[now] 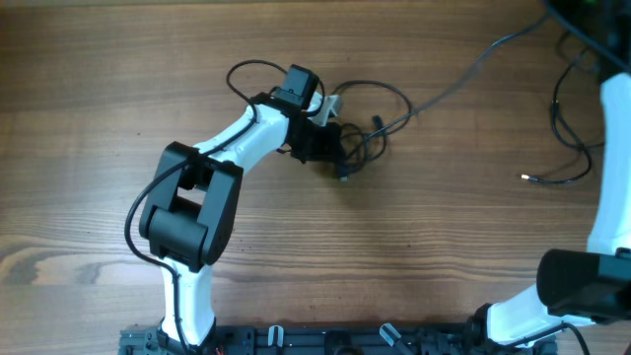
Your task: Untangle cables
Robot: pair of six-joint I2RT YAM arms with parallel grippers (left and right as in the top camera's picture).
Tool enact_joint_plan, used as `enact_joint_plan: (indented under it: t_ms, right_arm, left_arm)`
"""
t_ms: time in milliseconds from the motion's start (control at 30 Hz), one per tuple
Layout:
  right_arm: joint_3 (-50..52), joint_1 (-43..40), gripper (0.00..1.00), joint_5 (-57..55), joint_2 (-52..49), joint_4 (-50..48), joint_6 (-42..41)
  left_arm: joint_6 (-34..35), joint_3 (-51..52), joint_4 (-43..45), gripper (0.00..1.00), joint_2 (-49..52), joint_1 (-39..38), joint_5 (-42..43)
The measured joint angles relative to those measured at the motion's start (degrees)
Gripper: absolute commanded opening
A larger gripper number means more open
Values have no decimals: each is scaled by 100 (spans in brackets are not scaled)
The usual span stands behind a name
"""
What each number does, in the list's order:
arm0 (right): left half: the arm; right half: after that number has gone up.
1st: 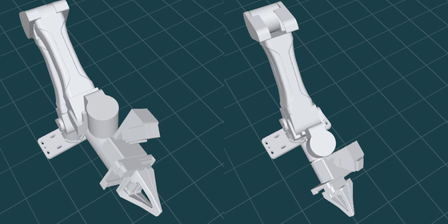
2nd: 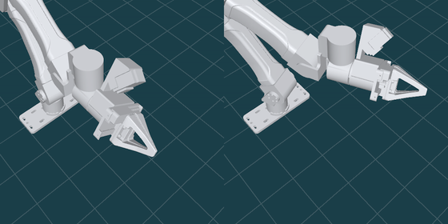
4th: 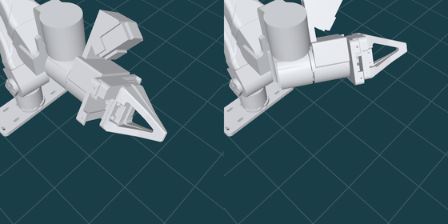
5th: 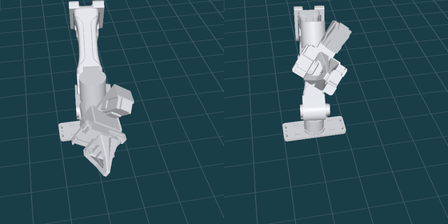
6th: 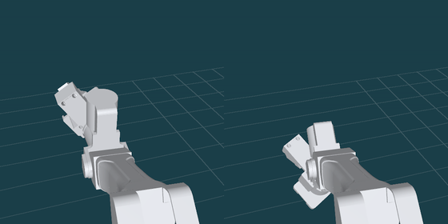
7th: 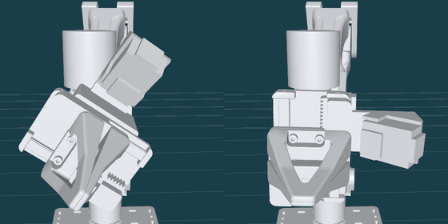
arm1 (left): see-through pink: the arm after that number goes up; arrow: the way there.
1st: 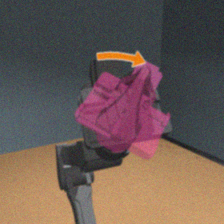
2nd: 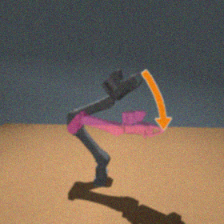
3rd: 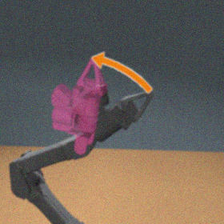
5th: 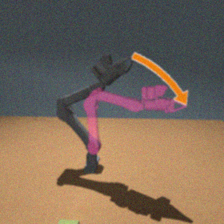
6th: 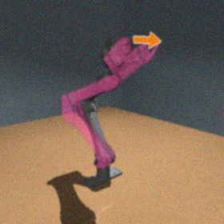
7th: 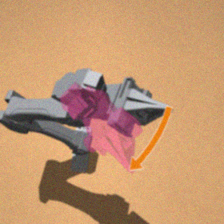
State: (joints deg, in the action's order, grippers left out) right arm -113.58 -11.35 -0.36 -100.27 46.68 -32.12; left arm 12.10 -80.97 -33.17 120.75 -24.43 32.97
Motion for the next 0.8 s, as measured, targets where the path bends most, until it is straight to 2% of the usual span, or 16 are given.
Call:
enact_joint_plan:
  t_ms: [167, 467, 600, 800]
  right_arm:
    - [0, -577, 4, 605, 2, 72, 103]
    - [0, -660, 4, 1261, 2, 210, 599]
    - [0, -658, 4, 1401, 0, 214, 848]
    - [0, -658, 4, 1451, -175, 4, 1126]
  left_arm:
    - [-2, 2, -142, 4, 0, 256, -365]
    - [-33, 2, -417, 4, -164, 1141, -1156]
    - [-122, 35, -579, 4, -713, 1346, -1401]
    - [-151, 35, -715, 4, -1873, 1255, -1432]
